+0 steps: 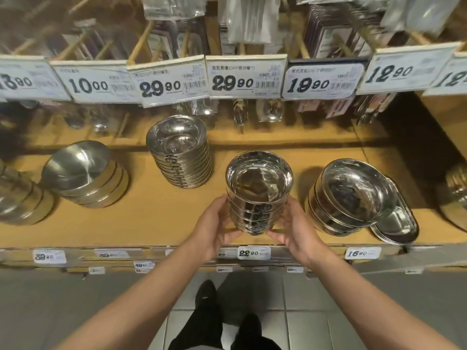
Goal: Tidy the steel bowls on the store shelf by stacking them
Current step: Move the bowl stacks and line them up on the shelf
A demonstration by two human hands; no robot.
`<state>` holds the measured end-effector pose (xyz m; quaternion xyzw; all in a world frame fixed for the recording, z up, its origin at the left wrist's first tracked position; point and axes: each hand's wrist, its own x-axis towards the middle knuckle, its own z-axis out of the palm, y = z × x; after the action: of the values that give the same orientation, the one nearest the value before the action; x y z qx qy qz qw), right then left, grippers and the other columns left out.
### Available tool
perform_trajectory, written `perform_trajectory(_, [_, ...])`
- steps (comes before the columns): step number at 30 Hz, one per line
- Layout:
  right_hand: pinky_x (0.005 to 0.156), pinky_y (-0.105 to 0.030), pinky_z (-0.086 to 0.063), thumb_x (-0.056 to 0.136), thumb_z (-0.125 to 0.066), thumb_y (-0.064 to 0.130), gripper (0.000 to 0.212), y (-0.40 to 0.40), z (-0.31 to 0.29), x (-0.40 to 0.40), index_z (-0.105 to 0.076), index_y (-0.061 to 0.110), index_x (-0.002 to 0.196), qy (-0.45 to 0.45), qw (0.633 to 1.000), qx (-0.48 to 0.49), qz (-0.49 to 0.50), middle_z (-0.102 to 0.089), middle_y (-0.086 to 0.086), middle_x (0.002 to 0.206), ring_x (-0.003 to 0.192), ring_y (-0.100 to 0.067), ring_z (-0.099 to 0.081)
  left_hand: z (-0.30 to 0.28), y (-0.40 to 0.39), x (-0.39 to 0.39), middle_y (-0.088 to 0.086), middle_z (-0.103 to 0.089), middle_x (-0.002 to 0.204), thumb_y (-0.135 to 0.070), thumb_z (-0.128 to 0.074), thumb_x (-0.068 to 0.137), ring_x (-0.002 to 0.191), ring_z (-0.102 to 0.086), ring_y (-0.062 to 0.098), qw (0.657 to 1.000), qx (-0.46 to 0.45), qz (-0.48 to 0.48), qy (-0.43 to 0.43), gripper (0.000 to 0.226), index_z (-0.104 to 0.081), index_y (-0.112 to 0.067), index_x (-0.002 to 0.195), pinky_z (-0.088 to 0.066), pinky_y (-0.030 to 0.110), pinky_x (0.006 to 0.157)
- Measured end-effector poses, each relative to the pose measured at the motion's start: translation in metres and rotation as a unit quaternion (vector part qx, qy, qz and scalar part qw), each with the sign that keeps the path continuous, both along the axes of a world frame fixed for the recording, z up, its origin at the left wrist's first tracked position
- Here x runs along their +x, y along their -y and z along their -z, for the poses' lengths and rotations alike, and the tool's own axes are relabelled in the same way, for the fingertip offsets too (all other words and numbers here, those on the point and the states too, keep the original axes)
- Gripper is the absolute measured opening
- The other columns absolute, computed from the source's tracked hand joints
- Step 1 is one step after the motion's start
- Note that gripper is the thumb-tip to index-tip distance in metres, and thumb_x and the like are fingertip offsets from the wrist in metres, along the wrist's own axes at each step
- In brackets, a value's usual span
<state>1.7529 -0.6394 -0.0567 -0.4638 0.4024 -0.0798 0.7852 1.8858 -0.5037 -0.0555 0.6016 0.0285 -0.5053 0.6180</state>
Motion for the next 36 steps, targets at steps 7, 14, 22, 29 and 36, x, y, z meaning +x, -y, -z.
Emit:
perform_trajectory(7, [0.093, -0.045, -0.055, 0.104, -0.037, 0.054, 0.035, -0.009, 0.0, 0.016, -0.072, 0.055, 0.096, 0.006, 1.0, -0.008, -0.028, -0.073, 0.022, 0.11, 0.122, -0.012, -0.059, 0.004, -0.013, 0.012, -0.008, -0.078, 0.097, -0.042, -0.05, 0.099, 0.091, -0.072, 0.01, 0.999, -0.001, -0.037, 0.016, 0.032, -0.078, -0.035, 0.086, -0.061, 0.04, 0.076])
perform_trajectory(14, [0.106, -0.054, -0.048, 0.105, -0.036, 0.049, 0.033, -0.033, -0.002, 0.049, -0.068, 0.044, 0.109, 0.0, 0.998, 0.006, -0.056, -0.066, 0.013, 0.126, 0.128, -0.014, -0.055, 0.002, -0.045, 0.035, -0.006, -0.078, 0.096, -0.04, -0.05, 0.099, 0.097, -0.069, 0.015, 0.997, 0.001, -0.064, 0.032, 0.03, -0.076, -0.031, 0.086, -0.06, 0.047, 0.086])
perform_trajectory(22, [0.105, -0.048, -0.048, 0.108, -0.035, 0.04, 0.024, -0.067, -0.005, 0.092, -0.059, 0.036, 0.112, -0.032, 0.995, 0.017, -0.098, -0.06, 0.01, 0.12, 0.123, -0.016, -0.055, 0.0, -0.089, 0.066, -0.008, -0.076, 0.084, -0.037, -0.047, 0.101, 0.08, -0.071, 0.009, 0.994, 0.014, -0.1, 0.038, 0.037, -0.077, -0.03, 0.08, -0.06, 0.044, 0.081])
perform_trajectory(29, [0.09, -0.04, -0.049, 0.102, -0.043, 0.051, 0.034, -0.096, -0.001, 0.128, -0.057, 0.028, 0.124, -0.043, 0.992, 0.046, -0.111, -0.06, 0.012, 0.111, 0.105, -0.008, -0.057, -0.002, -0.125, 0.087, 0.002, -0.073, 0.098, -0.035, -0.048, 0.101, 0.093, -0.067, 0.021, 0.988, 0.009, -0.146, 0.044, 0.031, -0.074, -0.023, 0.089, -0.06, 0.043, 0.073])
perform_trajectory(36, [0.091, -0.041, -0.052, 0.101, -0.045, 0.053, 0.026, -0.119, 0.007, 0.152, -0.062, 0.036, 0.109, -0.038, 0.99, 0.047, -0.123, -0.066, 0.014, 0.111, 0.108, -0.005, -0.059, -0.002, -0.148, 0.107, 0.01, -0.066, 0.115, -0.035, -0.048, 0.1, 0.104, -0.064, 0.027, 0.986, 0.012, -0.162, 0.036, 0.028, -0.067, -0.017, 0.106, -0.06, 0.044, 0.075])
